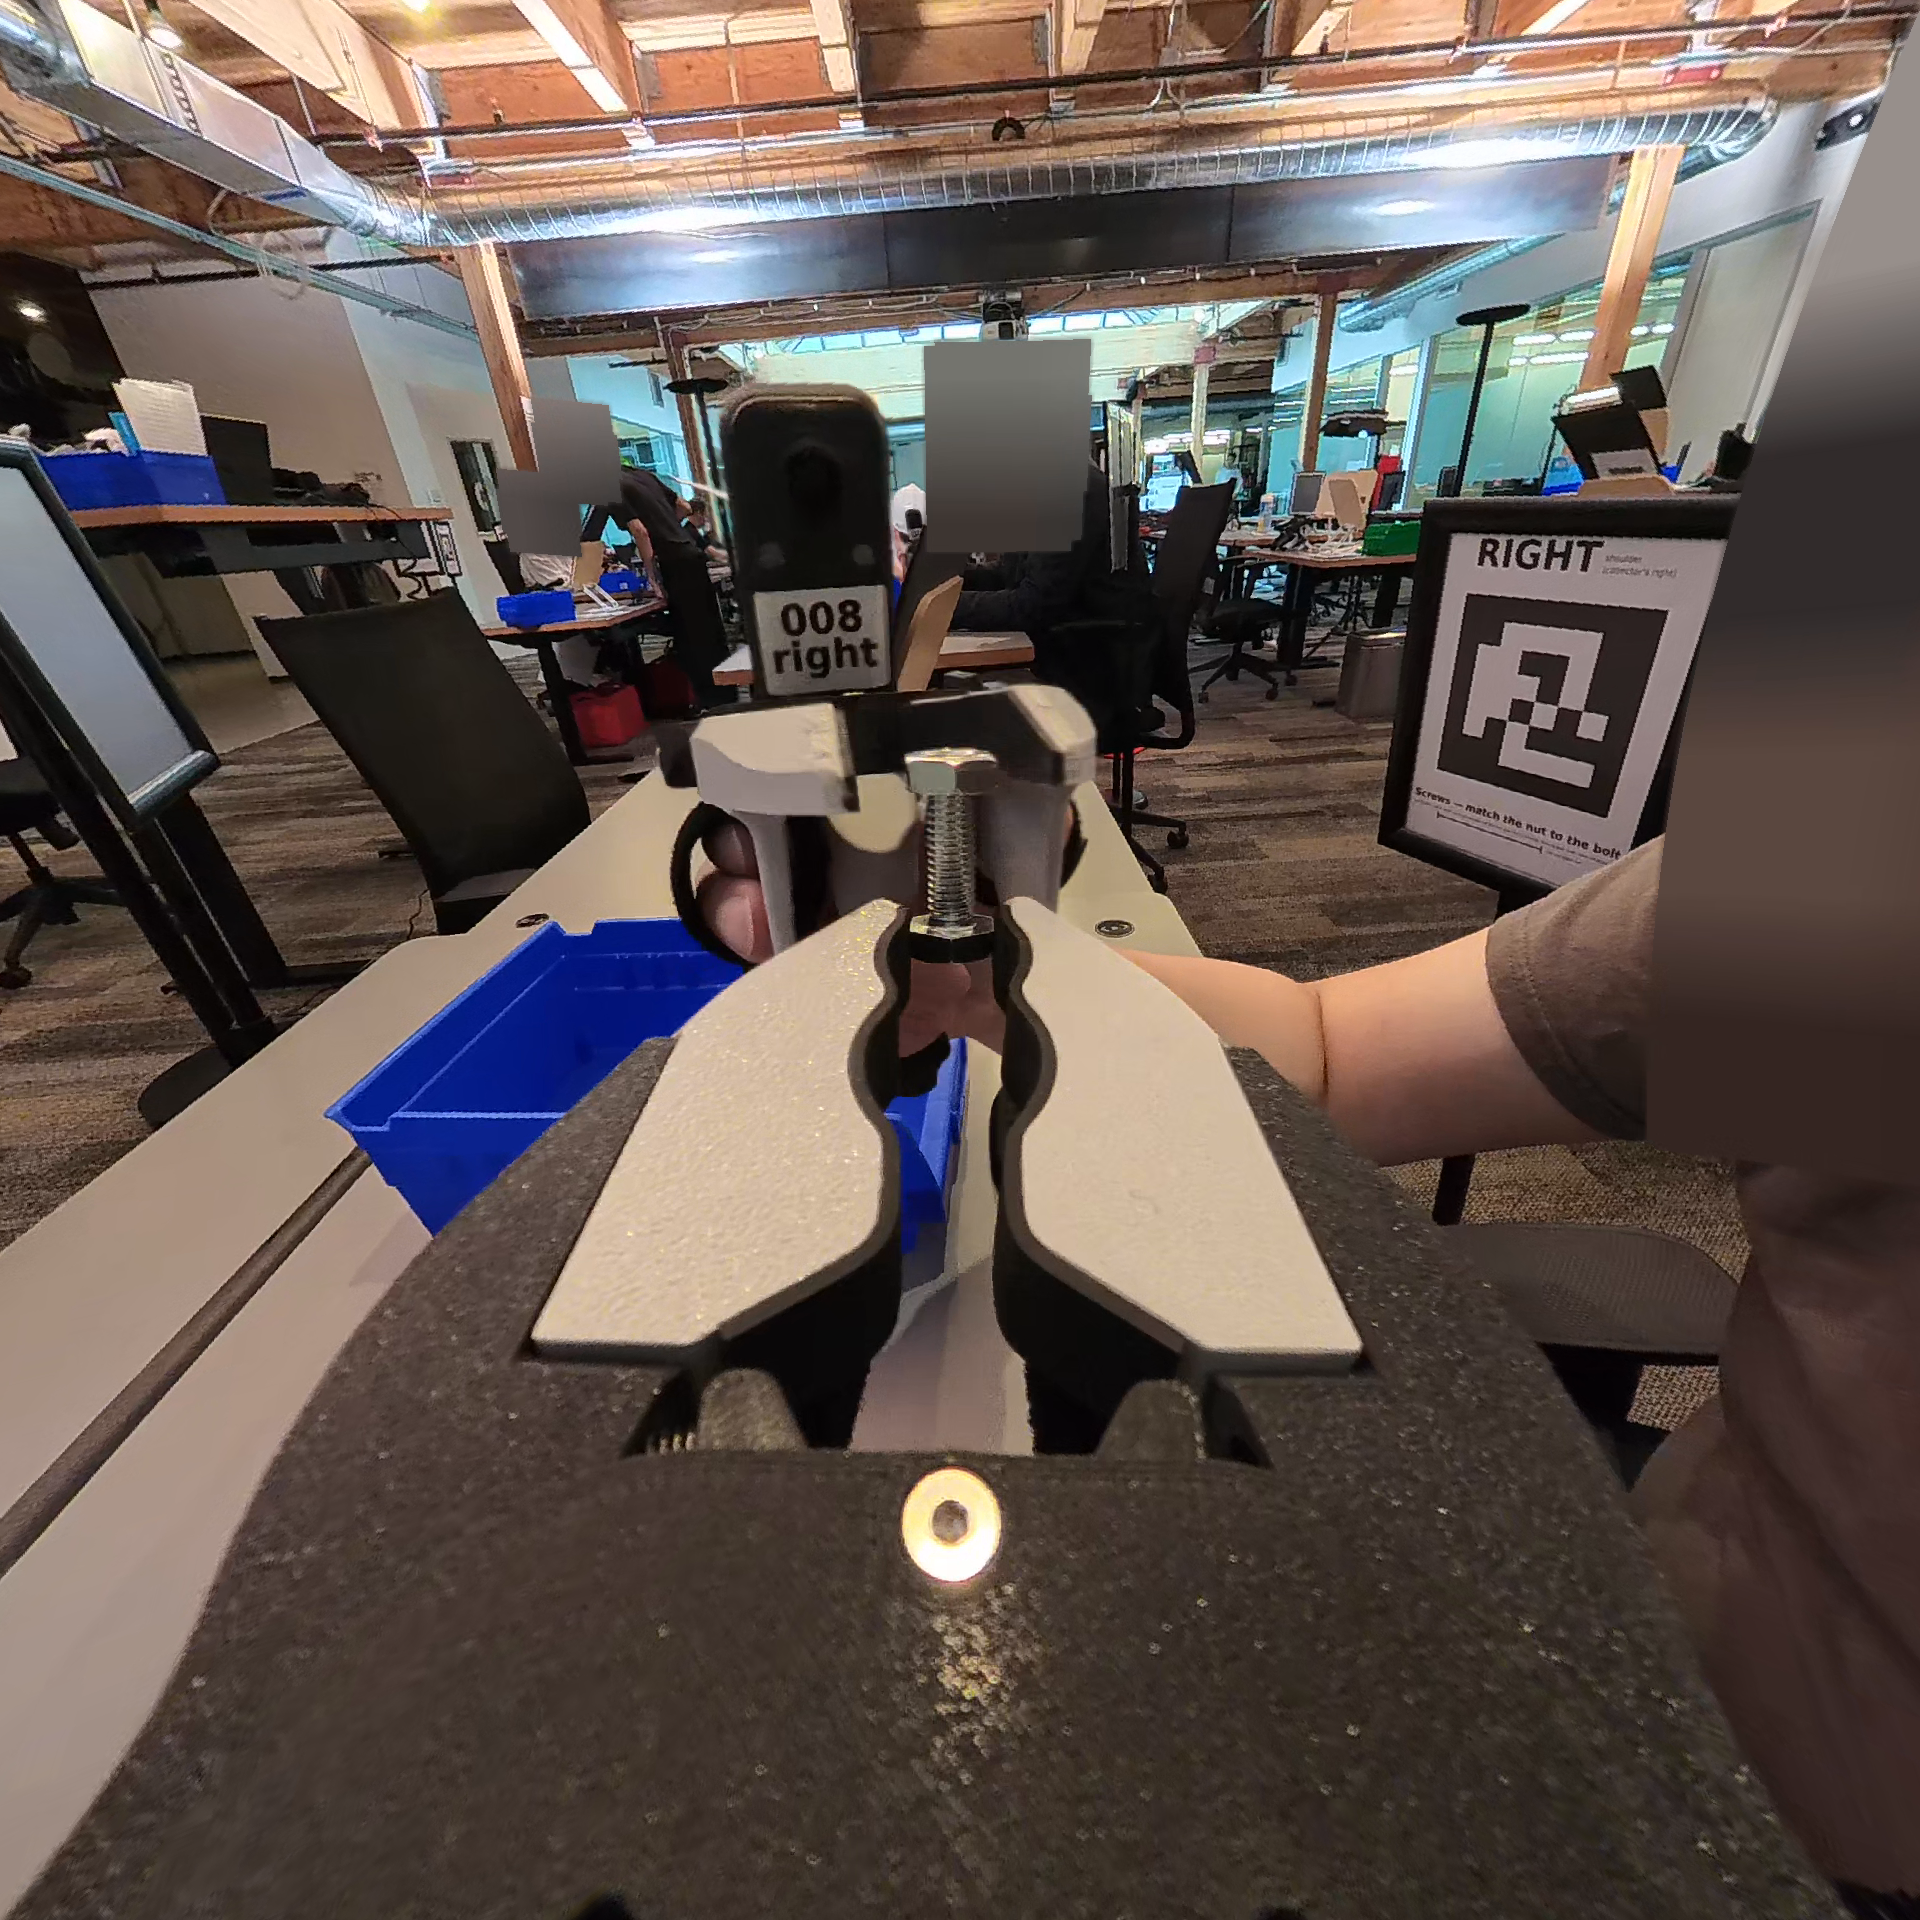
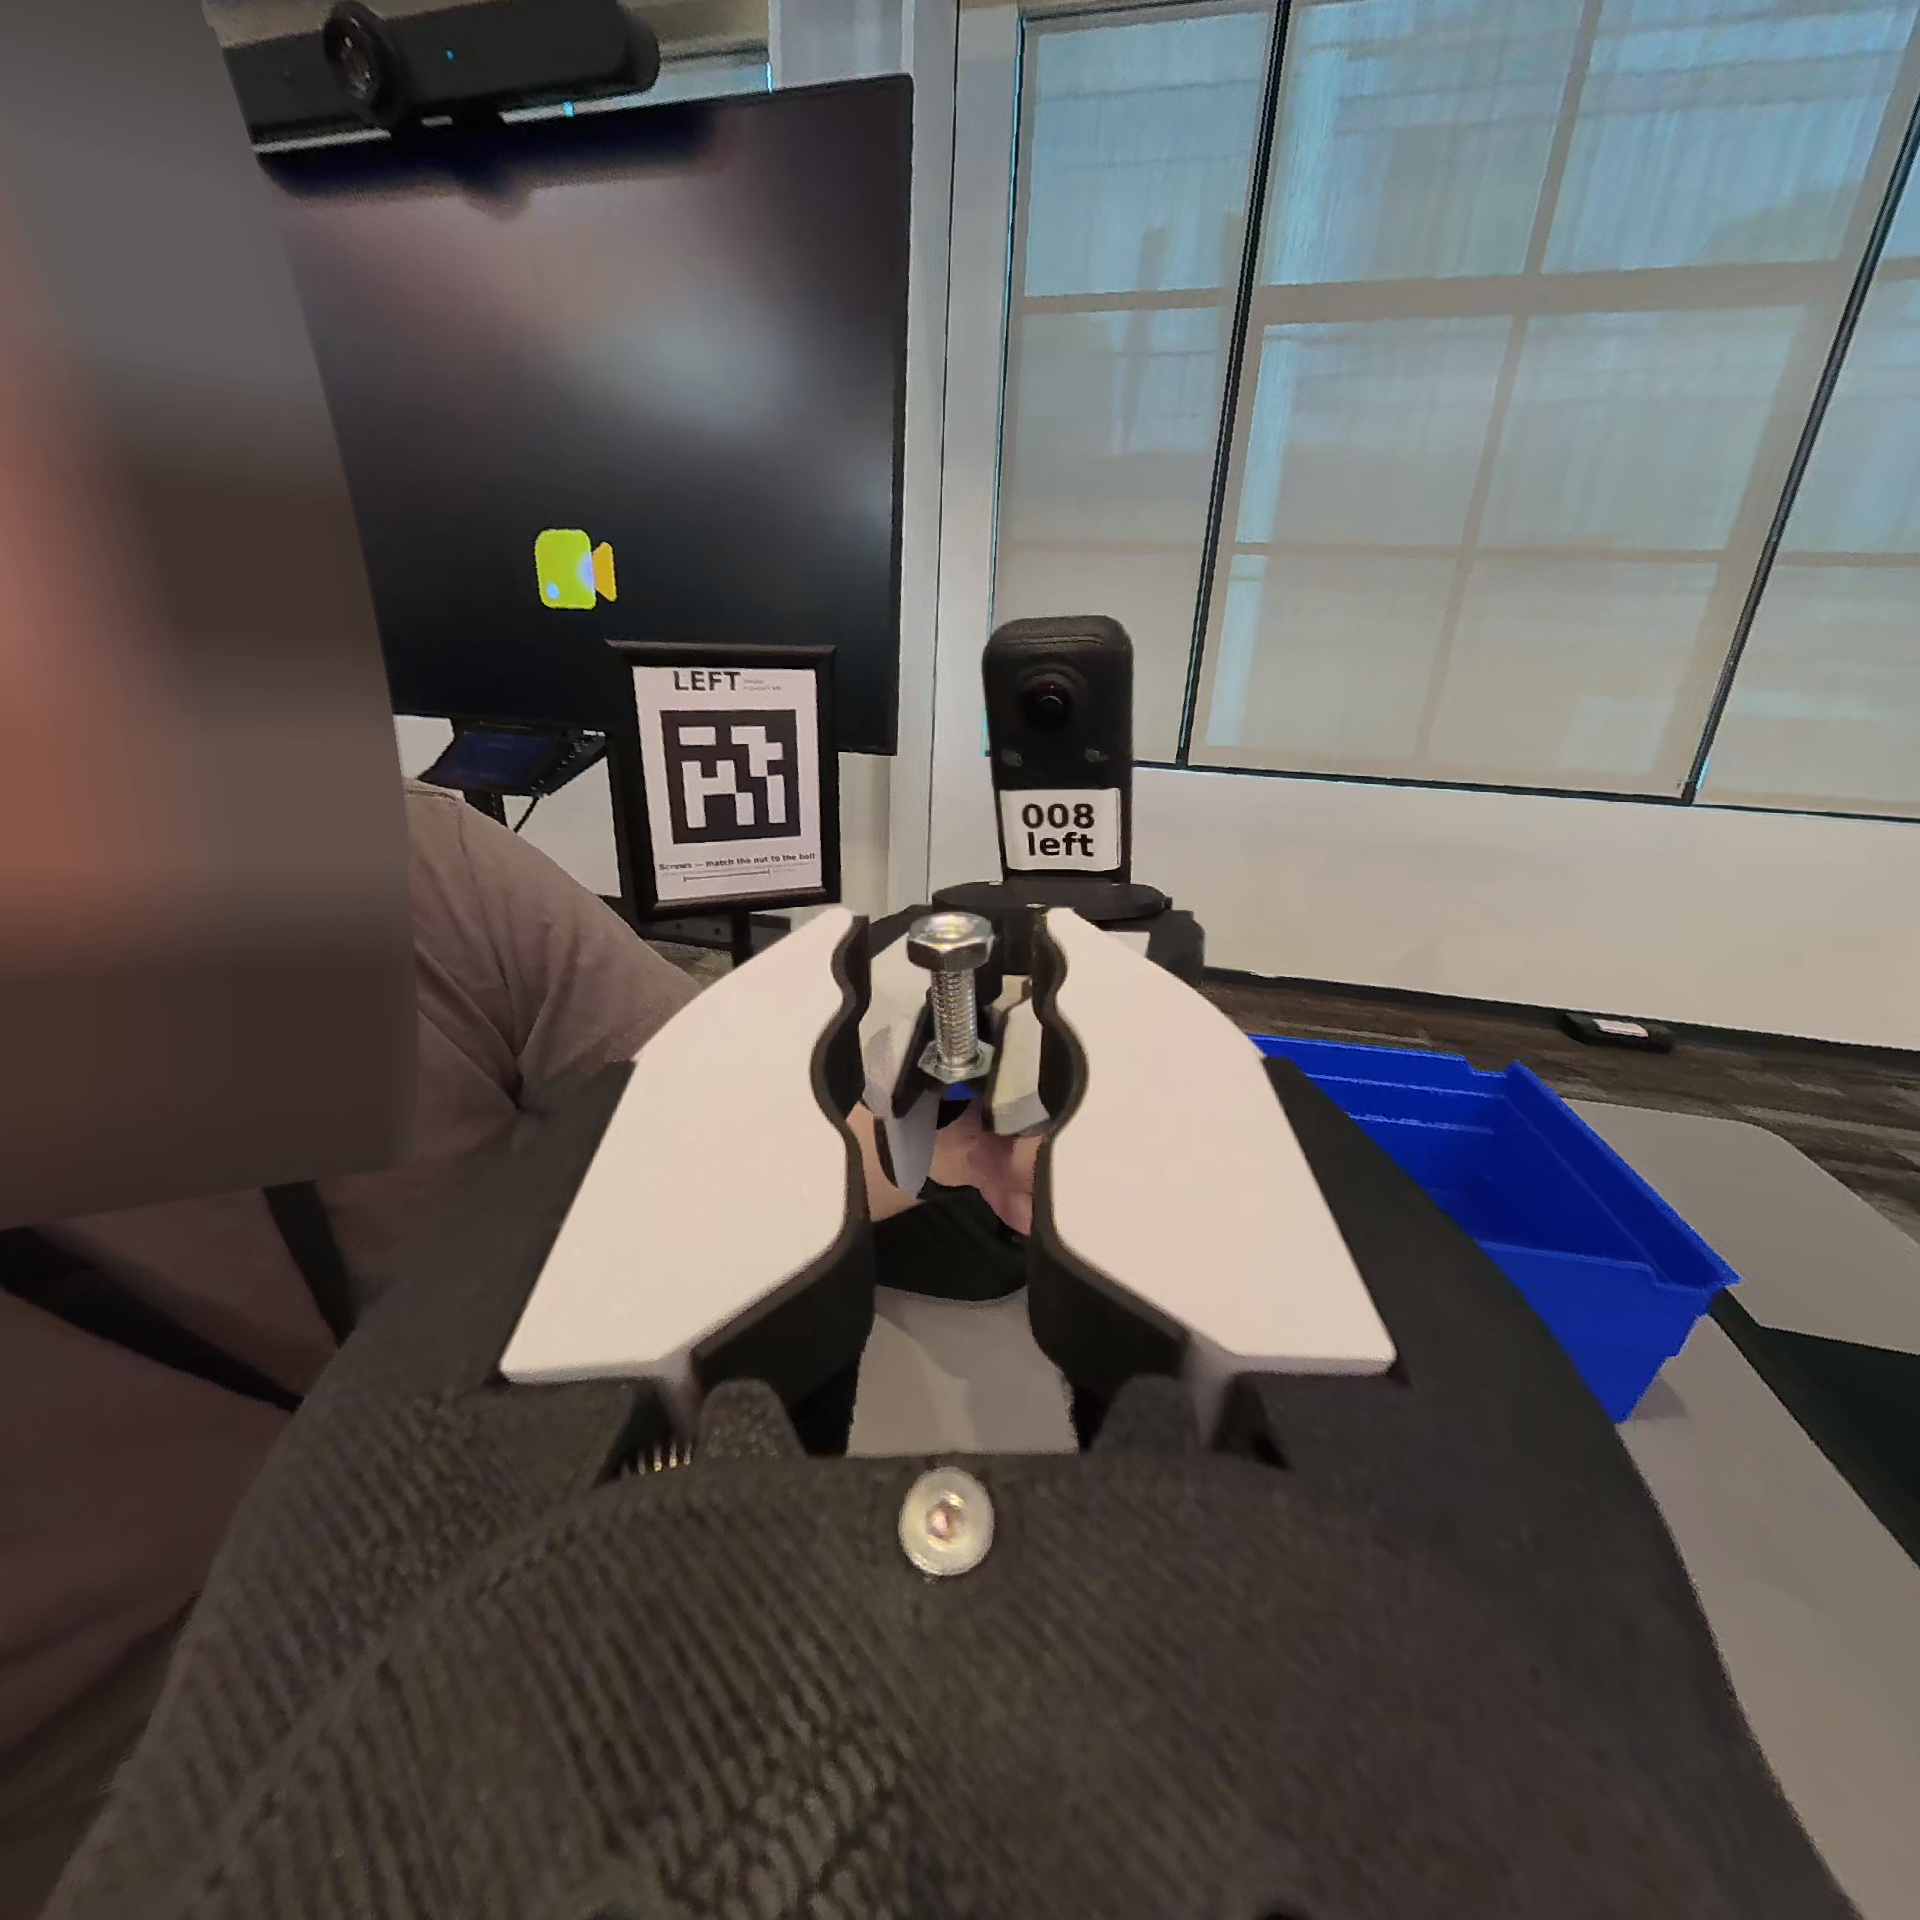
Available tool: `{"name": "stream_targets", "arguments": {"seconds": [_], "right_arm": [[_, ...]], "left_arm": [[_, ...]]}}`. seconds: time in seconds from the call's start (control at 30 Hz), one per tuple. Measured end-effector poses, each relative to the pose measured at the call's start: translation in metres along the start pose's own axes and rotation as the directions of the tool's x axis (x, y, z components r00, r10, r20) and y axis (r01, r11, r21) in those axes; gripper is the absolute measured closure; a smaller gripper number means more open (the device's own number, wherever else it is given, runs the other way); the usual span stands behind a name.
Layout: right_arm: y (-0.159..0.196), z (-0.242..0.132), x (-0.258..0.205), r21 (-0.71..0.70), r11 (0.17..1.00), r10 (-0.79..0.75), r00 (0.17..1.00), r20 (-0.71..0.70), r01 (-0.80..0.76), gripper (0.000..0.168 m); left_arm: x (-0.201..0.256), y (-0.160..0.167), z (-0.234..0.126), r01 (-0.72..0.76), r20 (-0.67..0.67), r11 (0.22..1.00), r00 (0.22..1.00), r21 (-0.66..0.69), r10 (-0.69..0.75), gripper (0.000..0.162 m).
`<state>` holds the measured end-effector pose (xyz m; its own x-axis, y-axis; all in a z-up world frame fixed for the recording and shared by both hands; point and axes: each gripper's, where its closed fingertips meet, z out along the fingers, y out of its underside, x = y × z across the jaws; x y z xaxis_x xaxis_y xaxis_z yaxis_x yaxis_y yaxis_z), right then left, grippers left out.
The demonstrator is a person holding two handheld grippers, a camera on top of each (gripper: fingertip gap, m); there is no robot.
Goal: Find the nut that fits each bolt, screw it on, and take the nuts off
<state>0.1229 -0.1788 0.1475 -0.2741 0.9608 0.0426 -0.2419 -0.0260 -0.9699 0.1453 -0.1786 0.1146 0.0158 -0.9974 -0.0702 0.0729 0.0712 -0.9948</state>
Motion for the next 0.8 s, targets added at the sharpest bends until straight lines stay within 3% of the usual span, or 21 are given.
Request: {"name": "stream_targets", "arguments": {"seconds": [0.53, 0.67, 0.8], "right_arm": [[-0.007, -0.005, 0.004, 0.02, 1.0, 0.003, 0.999, -0.032, -0.002, 0.138], [-0.013, -0.002, 0.016, 0.028, 0.997, -0.063, 0.979, -0.195, 0.07, 0.136], [-0.019, -0.005, 0.031, 0.013, 0.981, -0.173, 0.902, -0.396, 0.194, 0.135]], "left_arm": [[-0.005, -0.002, -0.002, -0.005, 0.031, 1.0, 1.0, 0.01, 0.005, 0.148], [-0.024, -0.009, -0.01, -0.077, 0.197, 0.996, 0.978, 0.036, 0.068, 0.148], [-0.03, -0.012, -0.014, -0.08, 0.252, 0.996, 0.965, 0.046, 0.066, 0.148]]}}
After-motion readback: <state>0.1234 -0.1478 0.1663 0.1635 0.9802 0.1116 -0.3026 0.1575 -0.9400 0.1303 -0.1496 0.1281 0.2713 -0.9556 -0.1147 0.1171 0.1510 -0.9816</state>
